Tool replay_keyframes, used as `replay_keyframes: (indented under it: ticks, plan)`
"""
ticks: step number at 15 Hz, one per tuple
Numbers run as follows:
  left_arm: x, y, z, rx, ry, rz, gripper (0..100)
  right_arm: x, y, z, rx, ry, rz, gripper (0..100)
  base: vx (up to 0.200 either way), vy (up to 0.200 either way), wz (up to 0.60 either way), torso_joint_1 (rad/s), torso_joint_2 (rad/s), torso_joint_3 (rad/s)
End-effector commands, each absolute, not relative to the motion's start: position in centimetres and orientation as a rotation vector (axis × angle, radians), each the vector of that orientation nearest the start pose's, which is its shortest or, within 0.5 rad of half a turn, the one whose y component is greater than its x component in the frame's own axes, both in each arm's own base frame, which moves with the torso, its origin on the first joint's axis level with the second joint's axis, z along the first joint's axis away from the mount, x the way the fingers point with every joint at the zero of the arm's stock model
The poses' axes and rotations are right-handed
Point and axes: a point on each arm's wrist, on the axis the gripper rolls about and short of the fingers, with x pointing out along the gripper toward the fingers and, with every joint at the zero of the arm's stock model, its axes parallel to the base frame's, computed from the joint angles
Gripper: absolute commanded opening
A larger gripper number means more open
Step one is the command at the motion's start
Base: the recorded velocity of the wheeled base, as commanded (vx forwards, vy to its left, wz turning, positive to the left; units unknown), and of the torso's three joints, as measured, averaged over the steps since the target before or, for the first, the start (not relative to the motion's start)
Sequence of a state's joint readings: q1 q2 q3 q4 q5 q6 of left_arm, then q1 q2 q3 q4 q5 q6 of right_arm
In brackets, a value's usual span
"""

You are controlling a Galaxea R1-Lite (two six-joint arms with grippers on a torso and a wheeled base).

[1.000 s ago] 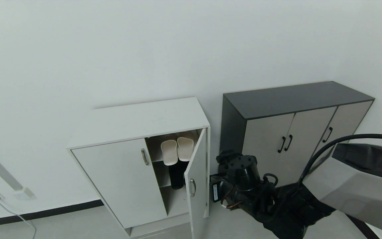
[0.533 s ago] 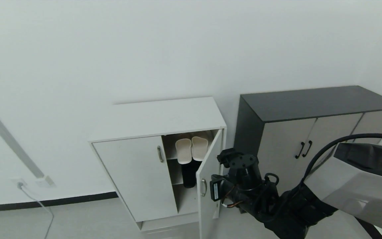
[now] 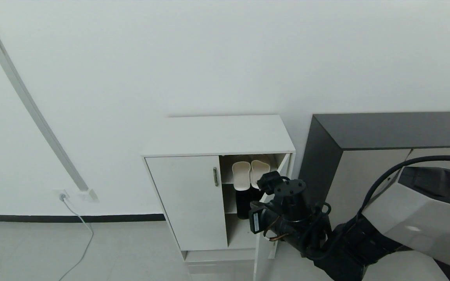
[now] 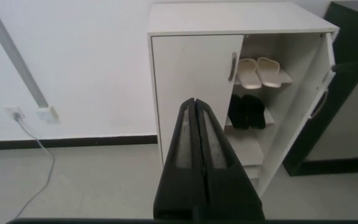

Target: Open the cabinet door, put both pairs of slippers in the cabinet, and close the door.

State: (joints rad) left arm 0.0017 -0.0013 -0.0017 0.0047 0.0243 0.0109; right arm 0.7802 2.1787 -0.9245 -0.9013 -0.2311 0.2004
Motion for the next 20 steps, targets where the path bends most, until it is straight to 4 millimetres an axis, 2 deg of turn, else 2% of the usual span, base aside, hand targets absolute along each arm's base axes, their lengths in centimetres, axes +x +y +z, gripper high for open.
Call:
replay_keyframes:
  ticks: [1,5,7,10,15,18,20]
  plan:
    - [-2.3,0.1,7.5,0.011,0.005,0.026,0,28.9,25.6,7.6,-0.002,0.352,0.473,0,0.000,0.000,0.00,0.000,0.00,0.000]
    - [-2.3,0.1,7.5,0.011,0.005,0.026,0,30.1,23.1,7.6,-0.053,0.430,0.378,0,0.000,0.000,0.00,0.000,0.00,0.000]
    - [-2.3,0.1,7.5,0.011,0.005,0.026,0,30.4,22.7,6.8,-0.075,0.481,0.359,0,0.000,0.000,0.00,0.000,0.00,0.000]
    - [-2.3,0.1,7.5,0.011,0.005,0.026,0,31.3,23.3,4.8,-0.091,0.513,0.354,0,0.000,0.000,0.00,0.000,0.00,0.000]
    - [-2.3,0.0,7.5,0.012,0.005,0.025,0,32.7,25.1,2.7,-0.096,0.520,0.366,0,0.000,0.000,0.00,0.000,0.00,0.000]
    - [-2.3,0.0,7.5,0.011,0.005,0.025,0,34.5,27.0,2.0,0.007,0.416,0.383,0,0.000,0.000,0.00,0.000,0.00,0.000]
    - [-2.3,0.1,7.5,0.012,0.005,0.023,0,34.8,27.3,1.9,0.049,0.360,0.393,0,0.000,0.000,0.00,0.000,0.00,0.000]
